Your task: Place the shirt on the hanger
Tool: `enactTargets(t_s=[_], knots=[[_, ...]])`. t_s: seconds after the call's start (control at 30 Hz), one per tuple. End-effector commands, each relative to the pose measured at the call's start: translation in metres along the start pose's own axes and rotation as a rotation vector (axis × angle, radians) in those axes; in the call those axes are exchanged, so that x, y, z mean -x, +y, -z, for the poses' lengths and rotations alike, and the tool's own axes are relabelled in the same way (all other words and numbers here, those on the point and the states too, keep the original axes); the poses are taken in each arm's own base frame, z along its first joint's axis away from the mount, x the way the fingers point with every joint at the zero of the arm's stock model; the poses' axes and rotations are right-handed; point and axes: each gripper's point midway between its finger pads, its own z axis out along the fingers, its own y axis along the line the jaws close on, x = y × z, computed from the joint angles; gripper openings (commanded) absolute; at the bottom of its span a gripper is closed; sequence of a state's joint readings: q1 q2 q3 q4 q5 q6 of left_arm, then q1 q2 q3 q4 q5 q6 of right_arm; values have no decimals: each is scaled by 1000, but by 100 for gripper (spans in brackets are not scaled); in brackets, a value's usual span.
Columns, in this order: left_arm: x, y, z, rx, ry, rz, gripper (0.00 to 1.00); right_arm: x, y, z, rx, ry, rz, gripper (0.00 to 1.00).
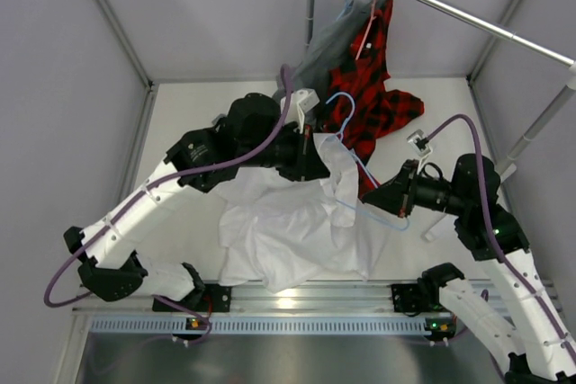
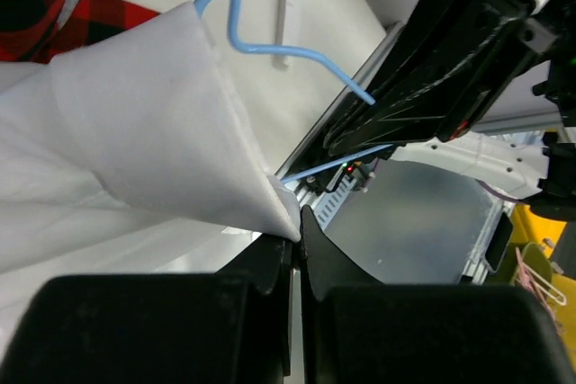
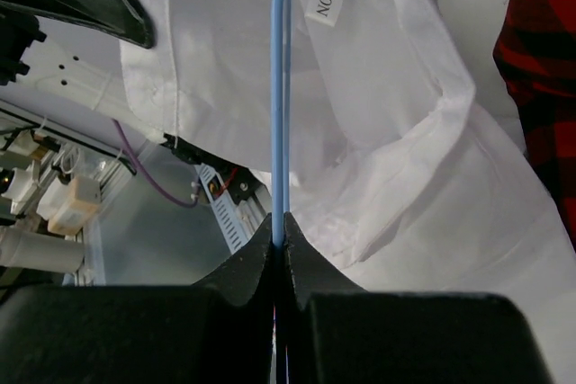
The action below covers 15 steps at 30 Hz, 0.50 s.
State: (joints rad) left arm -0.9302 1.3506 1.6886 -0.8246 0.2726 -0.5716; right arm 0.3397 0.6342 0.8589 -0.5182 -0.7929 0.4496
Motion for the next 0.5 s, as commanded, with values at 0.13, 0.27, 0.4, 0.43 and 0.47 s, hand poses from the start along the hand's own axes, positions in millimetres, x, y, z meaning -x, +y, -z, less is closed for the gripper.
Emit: enactTargets(t_s=[0.13,0.27,0.4,0.43,0.47], knots=[[9,21,26,200,61,-104,0,32,32,-8,177,-144,186,0],[22,16,39,218,25,-128,0,16,39,-19,219,-110,209,0],[23,-4,43,125,37,-137,0,18,58,-36,250,-114,297,0],[24,-7,45,111,31,-144,0,20,55,-42,216,-115,341,0],[27,-17,50,70,24,-152,0,20,66,-44,229,-96,357,0]])
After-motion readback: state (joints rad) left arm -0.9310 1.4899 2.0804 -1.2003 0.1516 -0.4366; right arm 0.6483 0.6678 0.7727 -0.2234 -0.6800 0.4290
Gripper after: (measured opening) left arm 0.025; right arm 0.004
